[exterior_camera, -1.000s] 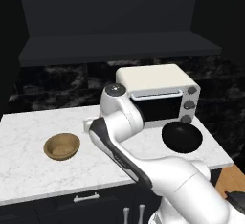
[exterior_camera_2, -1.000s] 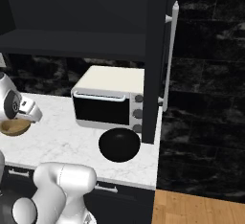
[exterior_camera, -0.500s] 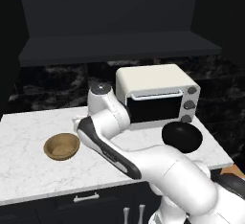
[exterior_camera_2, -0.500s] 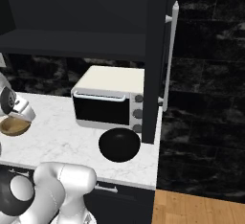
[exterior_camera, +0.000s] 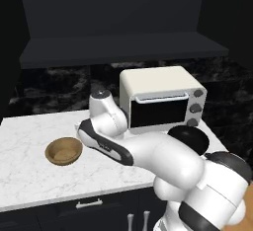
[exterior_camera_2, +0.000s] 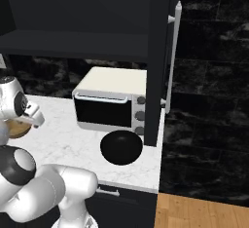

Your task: Pick up the bowls on the counter and stack them on top of one another in the open cabinet. Place the smaller bowl on top of the larger bowl.

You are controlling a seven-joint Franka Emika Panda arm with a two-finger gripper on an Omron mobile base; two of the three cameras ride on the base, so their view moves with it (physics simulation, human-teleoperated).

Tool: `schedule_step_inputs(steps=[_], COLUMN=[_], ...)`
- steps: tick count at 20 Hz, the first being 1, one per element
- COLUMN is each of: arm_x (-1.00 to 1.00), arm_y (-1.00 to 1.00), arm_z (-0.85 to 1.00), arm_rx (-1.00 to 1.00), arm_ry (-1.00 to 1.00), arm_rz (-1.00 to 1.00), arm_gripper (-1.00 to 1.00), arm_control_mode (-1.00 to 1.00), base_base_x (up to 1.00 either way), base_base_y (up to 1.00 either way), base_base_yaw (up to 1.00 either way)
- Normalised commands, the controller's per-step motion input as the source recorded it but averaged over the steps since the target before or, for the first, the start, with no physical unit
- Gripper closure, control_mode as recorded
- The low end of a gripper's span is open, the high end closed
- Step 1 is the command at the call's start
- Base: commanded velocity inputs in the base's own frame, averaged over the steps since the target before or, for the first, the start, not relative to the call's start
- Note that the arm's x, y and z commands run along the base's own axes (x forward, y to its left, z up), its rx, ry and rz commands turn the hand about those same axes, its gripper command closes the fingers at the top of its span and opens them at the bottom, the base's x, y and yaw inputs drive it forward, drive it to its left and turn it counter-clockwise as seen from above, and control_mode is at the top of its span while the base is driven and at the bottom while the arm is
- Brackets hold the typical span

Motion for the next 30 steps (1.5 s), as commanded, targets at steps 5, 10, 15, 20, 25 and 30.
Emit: schedule_step_inputs(steps=[5, 10, 15, 20, 25, 30], arm_x=[0.0, 0.0, 0.01, 0.08, 0.27, 0.38], arm_y=[0.13, 0.3, 0.4, 0.39, 0.07, 0.06], arm_z=[-0.43, -0.08, 0.0, 0.0, 0.0, -0.27], arm_rx=[0.0, 0.0, 0.0, 0.0, -0.02, -0.03], arm_ry=[0.0, 0.03, 0.0, -0.05, 0.05, 0.14], arm_rz=[0.11, 0.06, 0.05, 0.0, 0.0, 0.0], arm_gripper=[-1.0, -1.0, -1.0, -1.0, -1.0, -1.0], arm_control_mode=[-1.0, -1.0, -1.0, -1.0, -1.0, -1.0], base_base_x=[0.0, 0.0, 0.0, 0.0, 0.0, 0.0], base_base_y=[0.0, 0.0, 0.0, 0.0, 0.0, 0.0], base_base_yaw=[0.0, 0.0, 0.0, 0.0, 0.0, 0.0])
